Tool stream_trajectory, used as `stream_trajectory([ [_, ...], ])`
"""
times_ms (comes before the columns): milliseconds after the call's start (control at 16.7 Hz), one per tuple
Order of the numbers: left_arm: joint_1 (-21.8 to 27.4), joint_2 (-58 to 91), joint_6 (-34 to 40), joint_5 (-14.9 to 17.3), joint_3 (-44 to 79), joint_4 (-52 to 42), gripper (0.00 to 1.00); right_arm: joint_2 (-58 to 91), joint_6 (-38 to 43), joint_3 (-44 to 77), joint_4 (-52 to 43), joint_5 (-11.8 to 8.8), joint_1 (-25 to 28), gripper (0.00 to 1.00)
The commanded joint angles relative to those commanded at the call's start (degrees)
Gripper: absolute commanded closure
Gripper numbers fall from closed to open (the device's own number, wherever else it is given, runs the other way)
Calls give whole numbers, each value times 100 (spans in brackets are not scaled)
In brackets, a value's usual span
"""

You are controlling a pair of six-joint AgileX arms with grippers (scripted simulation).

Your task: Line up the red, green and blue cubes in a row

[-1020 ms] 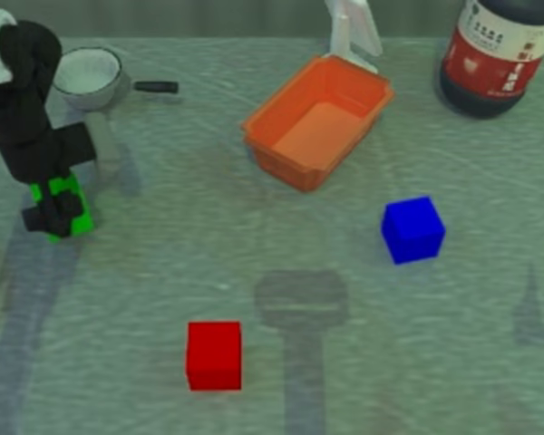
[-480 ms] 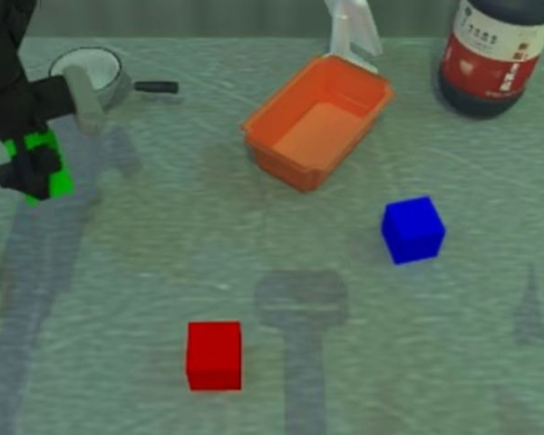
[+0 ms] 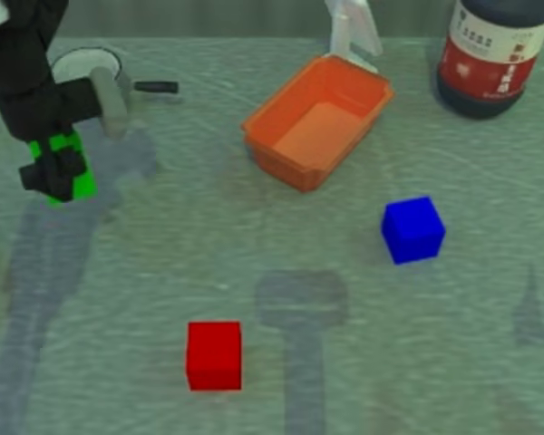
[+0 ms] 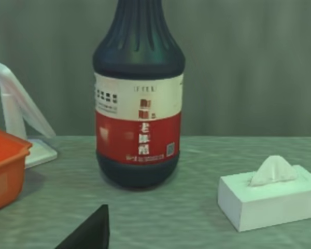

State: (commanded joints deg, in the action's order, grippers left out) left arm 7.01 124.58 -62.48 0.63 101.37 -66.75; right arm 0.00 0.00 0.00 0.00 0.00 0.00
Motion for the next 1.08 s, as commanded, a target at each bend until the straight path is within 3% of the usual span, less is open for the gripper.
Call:
stream_trajectory([
  [180,857,-263,423,-6,-310,48,100,0,0,0,0,0,0,0],
  [660,3795,-1174,1896,-6,-1427,214,100,0,0,0,0,0,0,0],
  [840,4269,-1402,2204,-23,-1646,282,100,0,0,0,0,0,0,0],
  [1080,4306,-1423,2231,-26,-1664,289,100,0,0,0,0,0,0,0],
])
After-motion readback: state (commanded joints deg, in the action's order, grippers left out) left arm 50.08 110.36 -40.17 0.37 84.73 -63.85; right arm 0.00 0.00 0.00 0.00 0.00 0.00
